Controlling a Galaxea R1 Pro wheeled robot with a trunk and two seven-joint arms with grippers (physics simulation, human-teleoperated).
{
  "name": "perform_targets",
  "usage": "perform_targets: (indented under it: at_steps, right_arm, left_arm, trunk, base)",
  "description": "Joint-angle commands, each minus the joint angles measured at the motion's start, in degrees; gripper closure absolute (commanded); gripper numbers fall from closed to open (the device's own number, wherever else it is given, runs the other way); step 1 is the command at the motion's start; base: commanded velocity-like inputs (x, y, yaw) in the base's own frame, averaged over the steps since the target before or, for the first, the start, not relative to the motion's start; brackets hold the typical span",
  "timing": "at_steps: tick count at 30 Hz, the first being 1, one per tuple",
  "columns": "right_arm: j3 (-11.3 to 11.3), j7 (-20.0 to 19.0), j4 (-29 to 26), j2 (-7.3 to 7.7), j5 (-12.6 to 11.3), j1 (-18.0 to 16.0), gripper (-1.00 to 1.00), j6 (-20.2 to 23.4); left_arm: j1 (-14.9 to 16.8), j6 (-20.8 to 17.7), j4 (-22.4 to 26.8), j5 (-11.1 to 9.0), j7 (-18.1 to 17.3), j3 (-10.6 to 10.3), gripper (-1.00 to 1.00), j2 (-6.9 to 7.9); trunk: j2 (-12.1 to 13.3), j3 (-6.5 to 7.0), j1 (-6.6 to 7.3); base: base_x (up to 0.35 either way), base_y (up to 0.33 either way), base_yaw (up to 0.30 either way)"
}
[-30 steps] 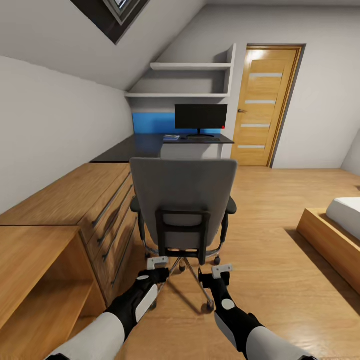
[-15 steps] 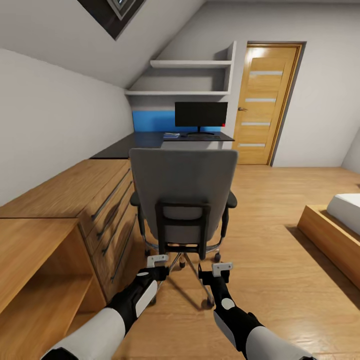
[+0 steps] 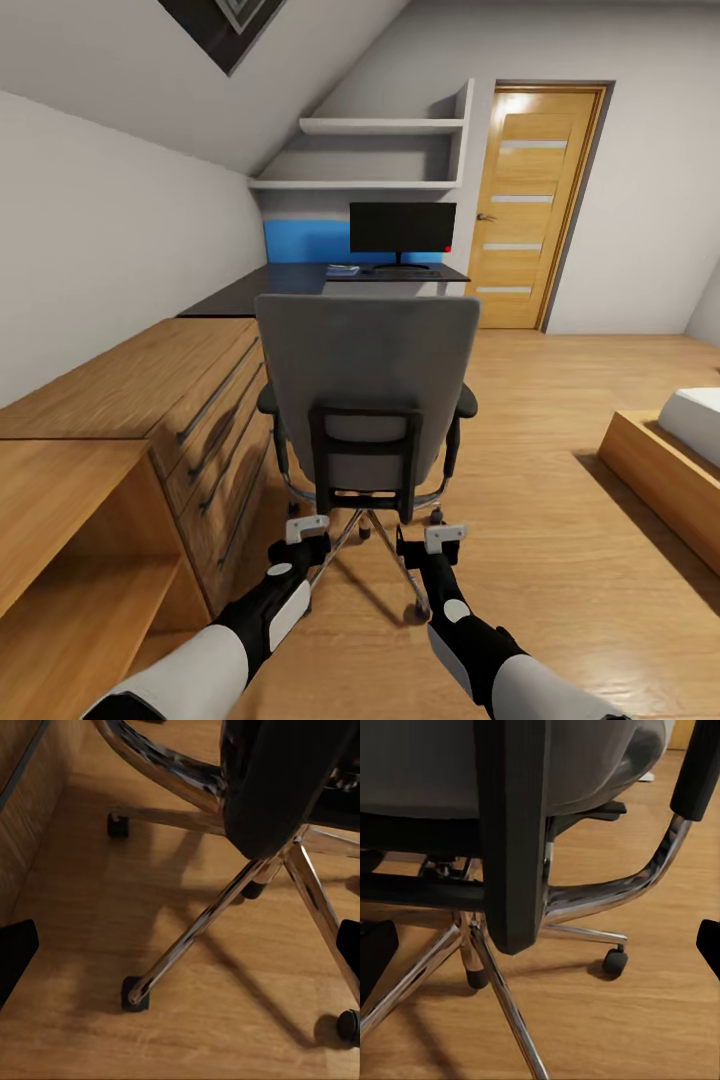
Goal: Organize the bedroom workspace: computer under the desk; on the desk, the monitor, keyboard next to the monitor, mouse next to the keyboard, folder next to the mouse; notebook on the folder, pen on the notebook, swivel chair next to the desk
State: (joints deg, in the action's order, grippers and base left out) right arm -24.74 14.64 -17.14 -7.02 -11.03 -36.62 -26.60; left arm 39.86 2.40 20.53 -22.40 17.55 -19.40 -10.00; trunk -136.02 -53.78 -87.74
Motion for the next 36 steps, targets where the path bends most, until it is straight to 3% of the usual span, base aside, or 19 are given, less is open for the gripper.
perform_targets:
  at_steps: [1, 17, 36]
  right_arm:
    - [-0.5, 0.3, 0.1, 0.0, -0.5, -0.1, -1.0, -0.2]
    - [-0.6, -1.6, 0.2, -0.03, -0.4, 0.2, -1.0, -0.3]
    - [-0.6, -1.6, 0.2, 0.01, -0.4, 0.2, -1.0, -0.4]
  left_arm:
    - [0.1, 0.3, -0.1, -0.5, 0.4, -0.4, -1.0, 0.0]
    - [0.1, 0.5, -0.3, -0.5, 0.4, -0.4, -1.0, 0.0]
    - [0.0, 0.5, -0.3, -0.4, 0.4, -0.4, -1.0, 0.0]
  trunk:
    - [0.0, -0.05, 0.01]
    - [0.0, -0.05, 0.01]
    - [0.0, -0.05, 0.01]
  base:
    - [0.042, 0.0, 0.0]
    - [0.257, -0.008, -0.005]
    - [0.317, -0.125, -0.15]
